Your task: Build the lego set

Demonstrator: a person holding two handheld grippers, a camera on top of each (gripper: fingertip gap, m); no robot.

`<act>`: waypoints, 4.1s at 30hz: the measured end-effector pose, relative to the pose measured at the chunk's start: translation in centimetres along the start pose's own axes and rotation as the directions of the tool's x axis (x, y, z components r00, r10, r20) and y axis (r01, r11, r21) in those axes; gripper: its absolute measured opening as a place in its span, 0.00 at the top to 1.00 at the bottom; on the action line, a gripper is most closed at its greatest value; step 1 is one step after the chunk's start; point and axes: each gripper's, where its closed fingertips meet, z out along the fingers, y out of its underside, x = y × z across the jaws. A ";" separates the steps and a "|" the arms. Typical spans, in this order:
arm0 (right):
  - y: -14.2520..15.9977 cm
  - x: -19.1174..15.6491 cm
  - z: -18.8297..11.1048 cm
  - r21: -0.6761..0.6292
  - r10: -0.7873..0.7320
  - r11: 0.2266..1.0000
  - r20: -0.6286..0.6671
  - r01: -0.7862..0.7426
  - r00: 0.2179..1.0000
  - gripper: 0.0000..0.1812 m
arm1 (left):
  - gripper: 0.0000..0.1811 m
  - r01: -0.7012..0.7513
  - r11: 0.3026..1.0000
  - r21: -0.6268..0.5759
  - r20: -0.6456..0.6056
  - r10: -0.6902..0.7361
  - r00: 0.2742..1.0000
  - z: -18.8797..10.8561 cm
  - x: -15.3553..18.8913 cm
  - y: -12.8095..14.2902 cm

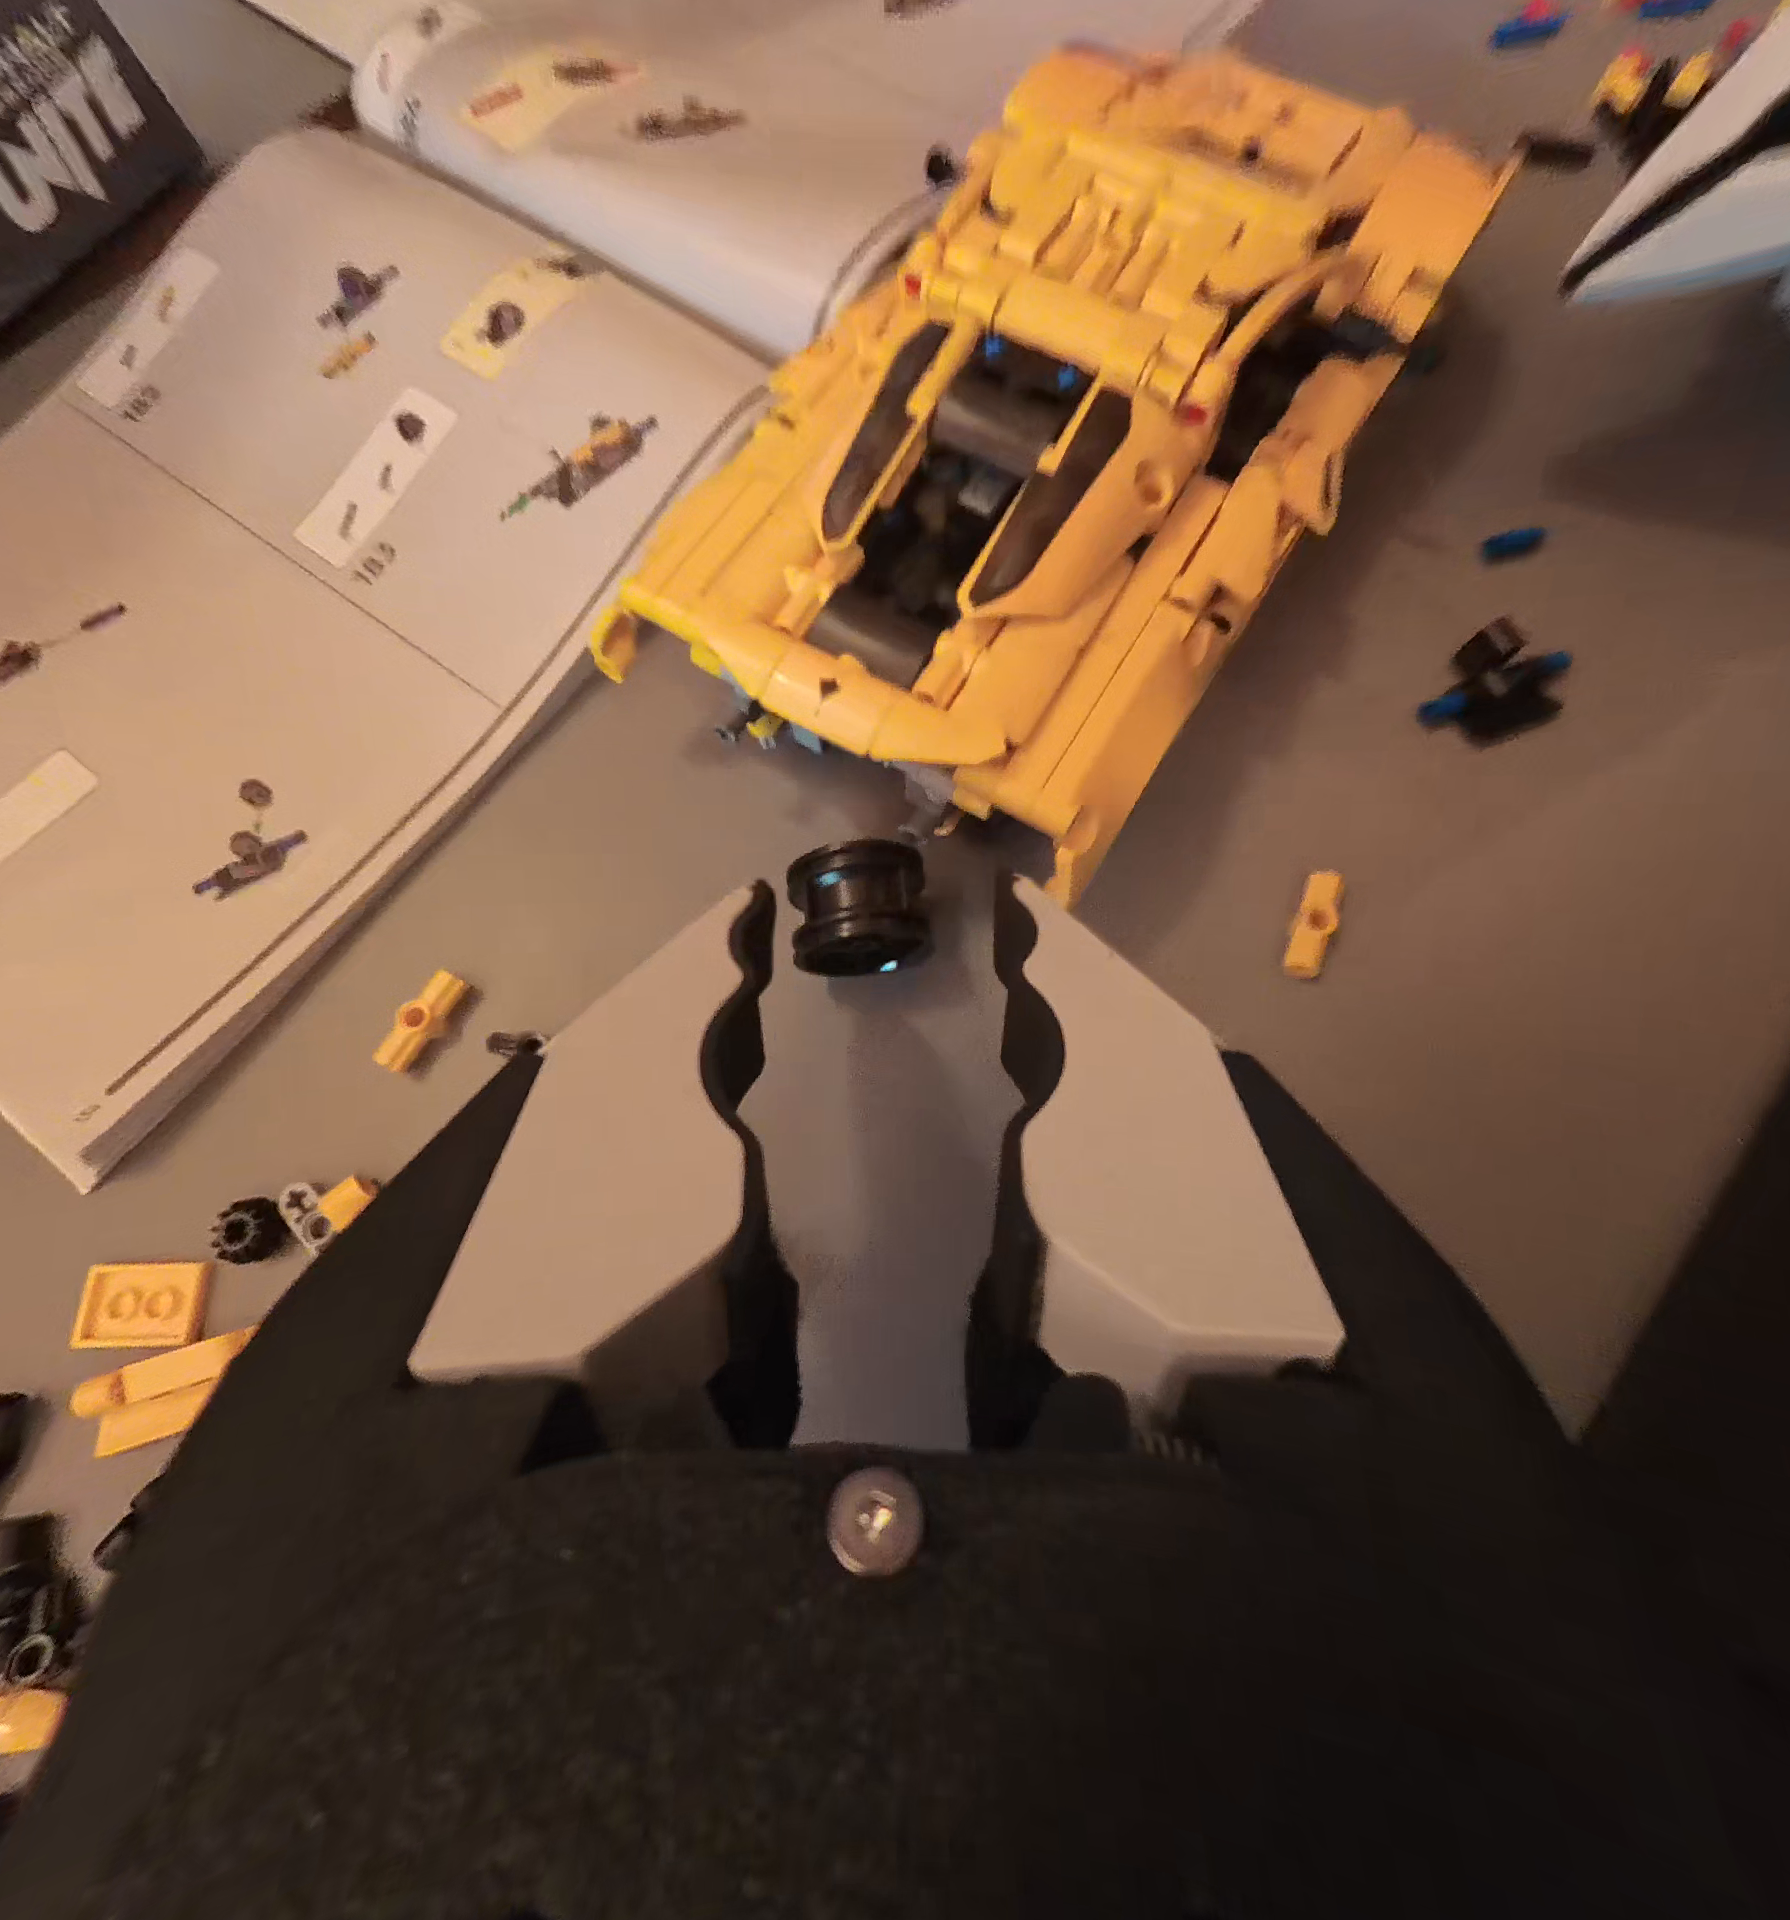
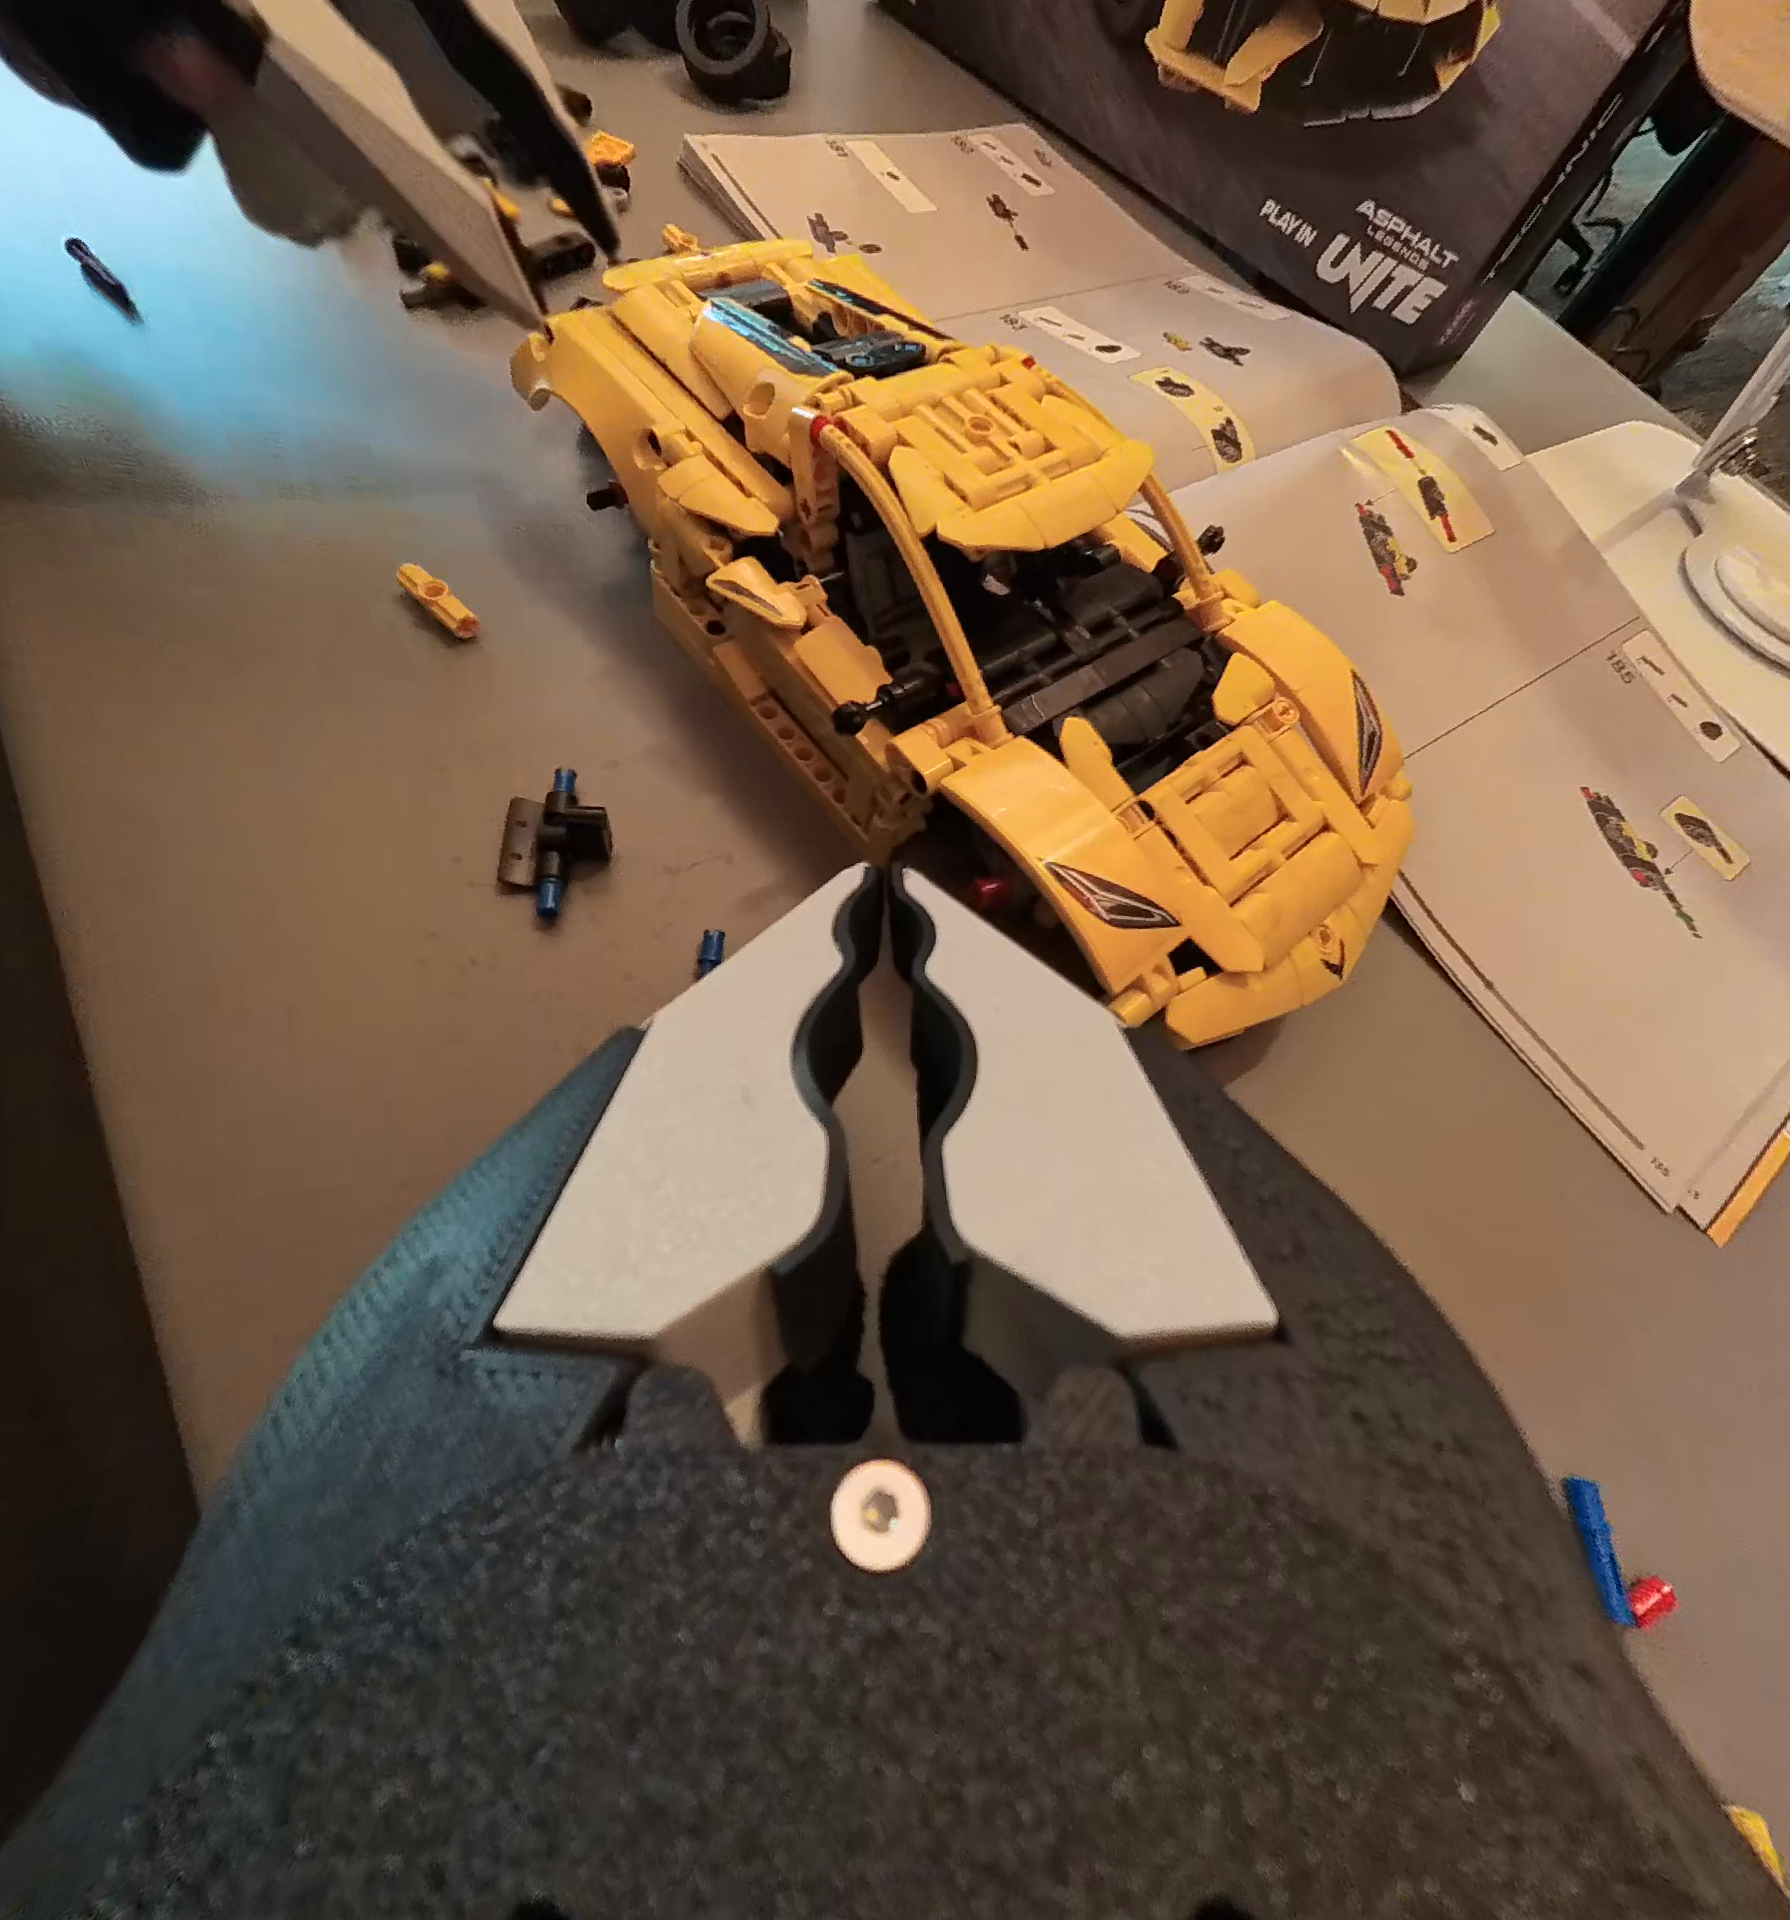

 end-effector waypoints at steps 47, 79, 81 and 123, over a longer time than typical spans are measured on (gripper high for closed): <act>0.5 0.3 0.2 -0.016 0.006 1.000 -0.010 -0.006 1.000 0.99 | 0.82 0.230 0.973 0.039 0.352 -0.229 0.908 -11.9 -17.8 4.8; 0.9 7.6 -1.4 0.132 0.364 0.929 -0.136 -0.347 0.922 0.94 | 0.92 -0.133 0.964 0.228 0.261 0.071 0.963 0.0 -11.7 -5.3; 1.0 7.5 -1.3 0.125 0.356 0.932 -0.139 -0.340 0.924 0.94 | 0.92 -0.133 0.965 0.224 0.264 0.072 0.962 -0.1 -11.8 -5.3; 2.9 -3.8 1.3 -0.207 0.121 0.974 0.144 -0.090 0.982 0.92 | 0.93 -0.146 0.958 0.247 0.214 0.093 0.972 0.8 -8.3 -5.8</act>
